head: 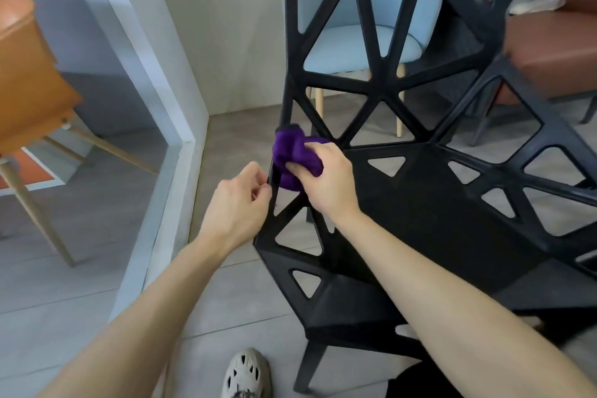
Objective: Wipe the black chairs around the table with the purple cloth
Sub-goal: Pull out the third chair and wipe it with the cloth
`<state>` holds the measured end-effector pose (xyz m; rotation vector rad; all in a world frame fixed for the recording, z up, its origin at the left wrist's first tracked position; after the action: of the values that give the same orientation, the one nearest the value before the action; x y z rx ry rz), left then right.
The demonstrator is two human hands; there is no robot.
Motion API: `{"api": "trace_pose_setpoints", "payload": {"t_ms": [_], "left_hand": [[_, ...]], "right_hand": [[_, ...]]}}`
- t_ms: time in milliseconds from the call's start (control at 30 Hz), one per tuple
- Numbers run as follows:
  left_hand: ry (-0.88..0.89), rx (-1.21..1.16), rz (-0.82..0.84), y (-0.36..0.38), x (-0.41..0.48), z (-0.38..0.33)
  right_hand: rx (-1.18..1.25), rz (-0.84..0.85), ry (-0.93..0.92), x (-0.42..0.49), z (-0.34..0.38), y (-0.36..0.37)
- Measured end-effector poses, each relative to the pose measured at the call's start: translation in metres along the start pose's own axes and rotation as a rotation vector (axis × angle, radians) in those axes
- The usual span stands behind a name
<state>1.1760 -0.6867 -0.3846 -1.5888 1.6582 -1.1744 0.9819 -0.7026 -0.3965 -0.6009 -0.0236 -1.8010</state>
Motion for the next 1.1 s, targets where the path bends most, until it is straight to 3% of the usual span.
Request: {"api": "trace_pose_setpoints", "payload": {"t_ms": [167,200,300,333,467,567,833,1000,1100], "left_hand": [[0.059,0.096,0.080,-0.005,0.002,0.003],[0.065,0.142,0.065,-0.005,0.003,-0.001],[0.066,0.249,0.008,-0.002,0.008,-0.011],[0.069,0.286,0.003,0.000,0.009,-0.015],[0.040,0.332,-0.007,0.004,0.014,-0.016],[0.020,0.320,0.028,0.005,0.018,-0.013],[-0.001,0.256,0.140,0.005,0.026,-0.009],[-0.016,0.202,0.185,0.004,0.023,-0.006],[-0.020,0.173,0.180,0.004,0.023,-0.005]], "right_hand": [[-0.359,0.311,0.037,-0.013,-0.027,-0.014],[-0.402,0.267,0.025,0.001,-0.024,-0.030],[-0.463,-0.100,0.063,0.058,-0.027,-0.081],[-0.531,-0.139,0.100,0.072,-0.038,-0.084],[-0.666,0.159,0.254,0.067,-0.103,-0.021],[-0.665,0.122,0.195,0.054,-0.097,-0.018],[-0.370,0.379,-0.001,-0.039,-0.055,-0.007],[-0.393,0.188,0.102,0.004,-0.061,-0.015],[-0.330,0.265,-0.050,-0.033,-0.046,-0.004]]}}
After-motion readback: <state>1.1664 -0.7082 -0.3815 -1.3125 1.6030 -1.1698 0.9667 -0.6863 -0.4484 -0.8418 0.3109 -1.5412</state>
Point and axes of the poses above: each hand's wrist, its own x-axis towards the middle knuckle, its own y-axis out of the palm, z = x × y, the point moved 10 cm from there along x, towards the middle knuckle, and after that the axes turned 10 degrees about x, right-handed, at the moved point
